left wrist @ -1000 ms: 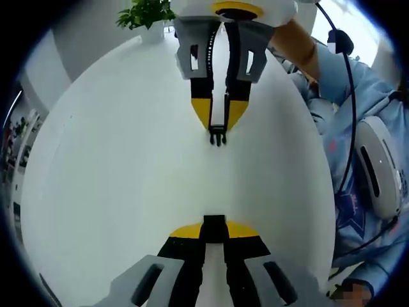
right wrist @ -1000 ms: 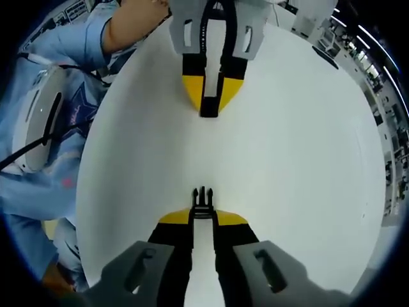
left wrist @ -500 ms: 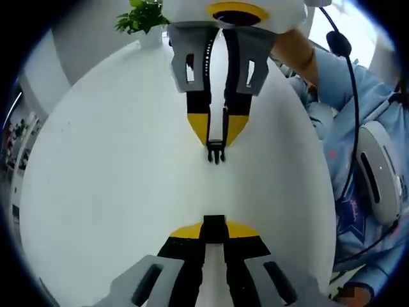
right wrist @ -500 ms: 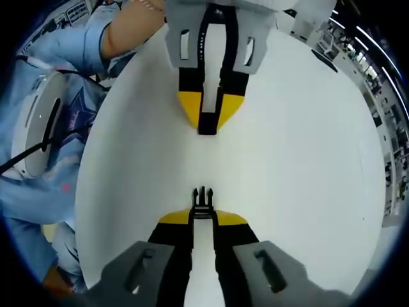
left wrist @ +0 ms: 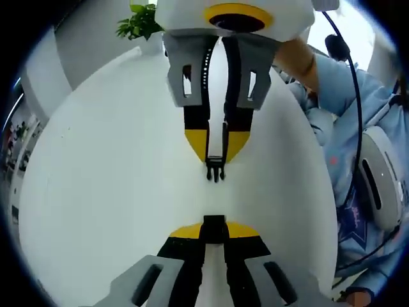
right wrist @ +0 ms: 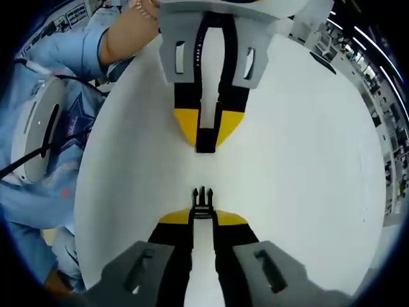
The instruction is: Snap the two parts of the plastic buckle together until the buckle closes and remains connected.
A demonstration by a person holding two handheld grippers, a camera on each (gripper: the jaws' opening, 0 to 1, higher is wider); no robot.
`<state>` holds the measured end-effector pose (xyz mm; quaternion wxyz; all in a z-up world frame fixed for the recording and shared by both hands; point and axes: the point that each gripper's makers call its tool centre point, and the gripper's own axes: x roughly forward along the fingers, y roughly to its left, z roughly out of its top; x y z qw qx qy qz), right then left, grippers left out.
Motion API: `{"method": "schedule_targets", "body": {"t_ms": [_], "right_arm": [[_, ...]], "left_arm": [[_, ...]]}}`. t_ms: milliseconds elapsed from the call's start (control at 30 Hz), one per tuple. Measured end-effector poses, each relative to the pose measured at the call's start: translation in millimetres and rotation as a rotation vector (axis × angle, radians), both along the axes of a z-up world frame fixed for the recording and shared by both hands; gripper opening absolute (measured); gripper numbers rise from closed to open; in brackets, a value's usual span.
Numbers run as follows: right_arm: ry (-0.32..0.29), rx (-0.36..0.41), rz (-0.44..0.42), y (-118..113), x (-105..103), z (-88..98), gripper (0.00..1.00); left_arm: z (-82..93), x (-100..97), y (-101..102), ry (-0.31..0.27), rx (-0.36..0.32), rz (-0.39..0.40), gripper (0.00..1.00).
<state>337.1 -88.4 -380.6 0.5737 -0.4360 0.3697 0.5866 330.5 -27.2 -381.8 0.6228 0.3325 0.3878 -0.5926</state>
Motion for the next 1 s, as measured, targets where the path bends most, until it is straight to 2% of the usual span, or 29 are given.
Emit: {"method": "schedule_targets", "body": {"t_ms": [500, 1000], "right_arm": [[-0.005, 0.053, -0.011, 9, 1, 0.6, 0.11], [-0.008, 0.083, -0.020, 17, 3, -0.2, 0.11]], "left_arm": [[4.4, 10.5, -2, 0.004, -0.047, 0.003, 0.10], [0.2, 2.3, -13, -0.007, -0.079, 0.008, 0.10]]}}
